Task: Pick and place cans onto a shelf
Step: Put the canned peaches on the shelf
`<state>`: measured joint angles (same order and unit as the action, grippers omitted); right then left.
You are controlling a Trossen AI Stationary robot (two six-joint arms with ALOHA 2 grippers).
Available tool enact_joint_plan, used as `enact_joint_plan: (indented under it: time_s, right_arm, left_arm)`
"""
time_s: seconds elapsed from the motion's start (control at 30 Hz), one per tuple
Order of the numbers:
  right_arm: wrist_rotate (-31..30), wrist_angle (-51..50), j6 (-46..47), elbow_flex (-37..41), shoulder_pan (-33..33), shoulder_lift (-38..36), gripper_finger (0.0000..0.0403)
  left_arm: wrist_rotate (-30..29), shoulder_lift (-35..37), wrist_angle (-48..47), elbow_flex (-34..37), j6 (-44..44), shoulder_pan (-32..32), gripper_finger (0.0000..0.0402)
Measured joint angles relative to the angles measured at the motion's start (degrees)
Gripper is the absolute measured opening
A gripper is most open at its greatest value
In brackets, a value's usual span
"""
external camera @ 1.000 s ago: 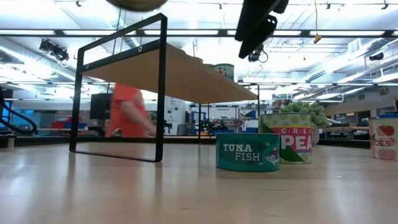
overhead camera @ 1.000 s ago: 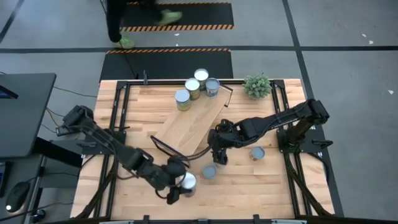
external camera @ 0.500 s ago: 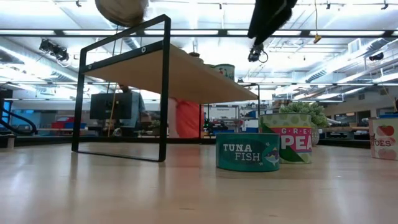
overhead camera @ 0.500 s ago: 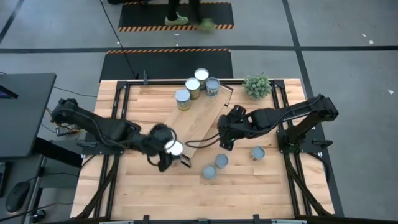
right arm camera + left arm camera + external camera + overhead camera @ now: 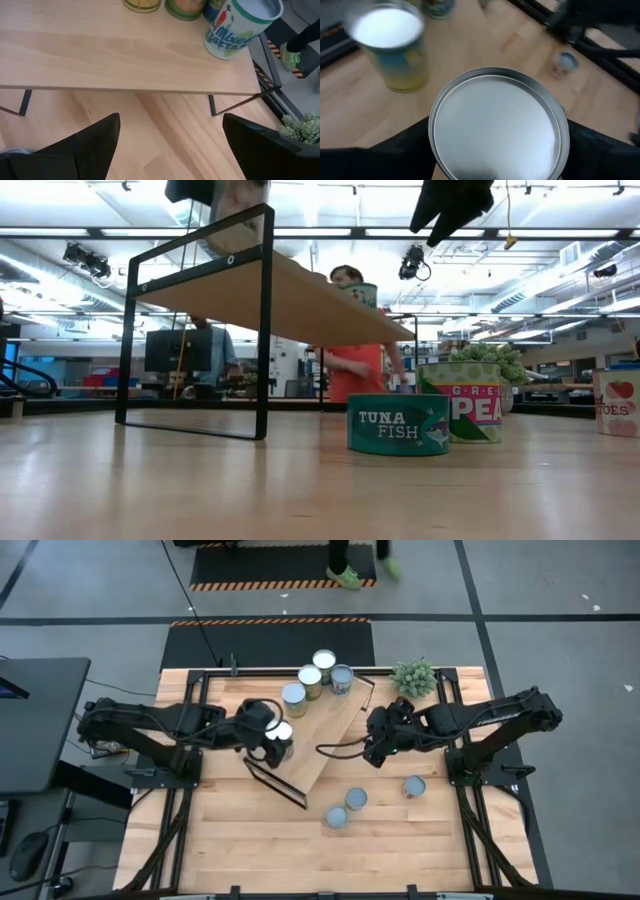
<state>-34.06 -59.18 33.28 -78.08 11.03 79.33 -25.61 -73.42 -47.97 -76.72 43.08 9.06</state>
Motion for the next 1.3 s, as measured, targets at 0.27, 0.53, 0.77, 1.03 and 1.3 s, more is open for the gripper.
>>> enact_joint_plan:
  time_s: [0.27,0.53,0.77,1.03,1.3]
  right_arm:
    - [0.05,0.00,-0.91,0.00,-0.75,-0.11,0.0360]
    - [0.02,0.14,-1.13,0.00,-0.72,-0.11,0.0360]
    - [0.24,0.46,-1.51,0.00,-0.72,-0.11,0.0360]
    - [0.82,0.65,-1.35,0.00,-0.72,-0.09,0.0360]
    - [1.14,2.09,-1.49,0.00,-0.72,-0.09,0.0360]
  left_arm:
    - [-9.60,-0.04,-2.39,0.96,2.98,-3.45,0.0315]
    - [-11.91,-0.03,3.07,8.61,4.10,-3.48,0.0315]
    - [-19.58,0.03,7.66,12.48,2.48,-3.39,0.0315]
    - [-20.66,0.01,13.89,17.15,1.23,-3.47,0.0315]
    - [-19.89,0.01,14.25,17.17,-3.68,-4.65,0.0316]
